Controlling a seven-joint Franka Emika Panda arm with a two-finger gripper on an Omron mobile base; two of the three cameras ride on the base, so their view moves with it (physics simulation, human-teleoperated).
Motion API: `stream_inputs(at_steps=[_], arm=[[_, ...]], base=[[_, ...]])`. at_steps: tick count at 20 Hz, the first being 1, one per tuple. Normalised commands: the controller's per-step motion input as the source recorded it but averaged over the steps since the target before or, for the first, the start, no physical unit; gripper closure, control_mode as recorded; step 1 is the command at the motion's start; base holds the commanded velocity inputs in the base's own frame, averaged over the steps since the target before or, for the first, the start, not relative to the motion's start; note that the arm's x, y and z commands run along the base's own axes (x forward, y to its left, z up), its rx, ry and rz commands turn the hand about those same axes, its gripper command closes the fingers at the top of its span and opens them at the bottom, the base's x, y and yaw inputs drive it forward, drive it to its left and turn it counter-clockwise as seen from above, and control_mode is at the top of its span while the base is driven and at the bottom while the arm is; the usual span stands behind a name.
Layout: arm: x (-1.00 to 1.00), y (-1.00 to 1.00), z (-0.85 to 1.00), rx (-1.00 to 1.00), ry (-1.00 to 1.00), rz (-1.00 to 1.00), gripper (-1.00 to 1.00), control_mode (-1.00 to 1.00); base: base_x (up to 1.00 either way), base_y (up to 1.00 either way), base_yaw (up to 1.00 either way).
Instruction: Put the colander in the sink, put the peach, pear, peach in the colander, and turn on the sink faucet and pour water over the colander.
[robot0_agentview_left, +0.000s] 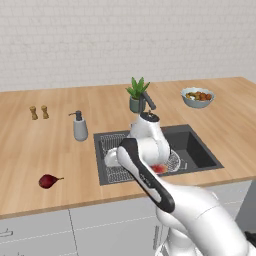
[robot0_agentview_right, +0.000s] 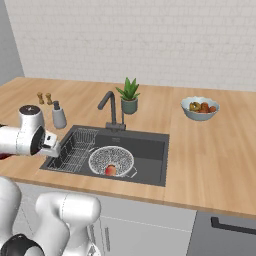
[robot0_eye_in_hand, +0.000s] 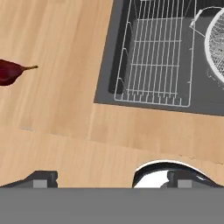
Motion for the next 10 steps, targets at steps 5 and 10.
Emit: stream_inputs(at_steps=[5,10], arm=[[0.31,0.74,0.06,-0.02,0.00,0.49,-1.00,-1.00],[0.05,0.48,-0.02,-0.13,-0.13,0.82,-1.00,-1.00]], base=[[0.00,0.00,0.00],[0.00,0.00,0.00]])
